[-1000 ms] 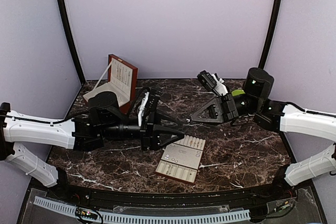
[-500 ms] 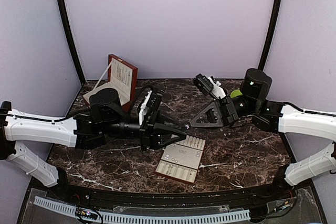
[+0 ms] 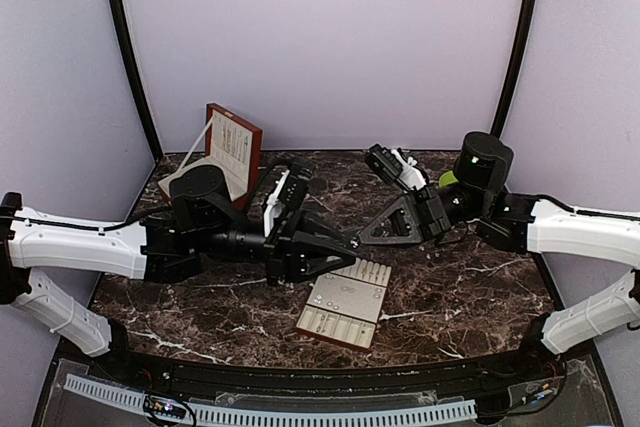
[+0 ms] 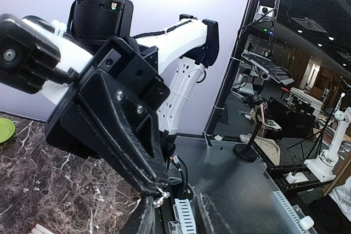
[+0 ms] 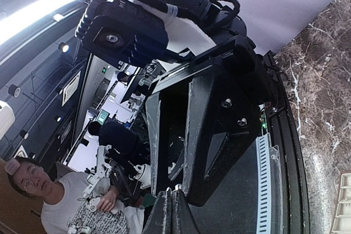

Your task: Organize the mixed jewelry

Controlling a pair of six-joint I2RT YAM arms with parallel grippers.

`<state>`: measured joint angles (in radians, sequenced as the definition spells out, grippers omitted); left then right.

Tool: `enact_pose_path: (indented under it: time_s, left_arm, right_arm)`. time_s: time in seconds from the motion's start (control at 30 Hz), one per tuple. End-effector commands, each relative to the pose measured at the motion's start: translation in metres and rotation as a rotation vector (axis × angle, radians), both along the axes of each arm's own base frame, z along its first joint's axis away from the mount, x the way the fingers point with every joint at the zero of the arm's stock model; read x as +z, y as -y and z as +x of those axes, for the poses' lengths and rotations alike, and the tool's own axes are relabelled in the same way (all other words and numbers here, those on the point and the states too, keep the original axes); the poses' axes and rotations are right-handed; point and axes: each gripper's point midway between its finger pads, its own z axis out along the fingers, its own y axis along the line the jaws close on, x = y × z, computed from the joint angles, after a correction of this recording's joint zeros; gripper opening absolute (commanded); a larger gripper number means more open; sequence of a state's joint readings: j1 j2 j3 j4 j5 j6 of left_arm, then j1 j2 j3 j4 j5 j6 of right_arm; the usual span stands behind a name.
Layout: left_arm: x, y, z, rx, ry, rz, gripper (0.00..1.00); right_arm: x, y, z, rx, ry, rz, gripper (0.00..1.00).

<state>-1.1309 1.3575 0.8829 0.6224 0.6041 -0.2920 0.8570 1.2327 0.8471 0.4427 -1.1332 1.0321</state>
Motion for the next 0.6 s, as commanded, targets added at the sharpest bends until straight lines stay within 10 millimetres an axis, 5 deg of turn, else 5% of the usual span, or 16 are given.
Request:
enact_pose_path:
  time_s: [0.0,0.57]
  left_arm:
    - [0.0216,-0.0007,-0.0035,-0.015,0.026,-0.065,0.27]
    - [0.0227,-0.0006,-0.0049,-0.028,-0.007,-0.084,0.08]
  right_arm:
    - [0.0107,-0.0001,-0.0051,0.024,0.028,0.038,0.00]
    - [0.0066,-0.0007,-0.0046,0.026,0.015,0.032,0.00]
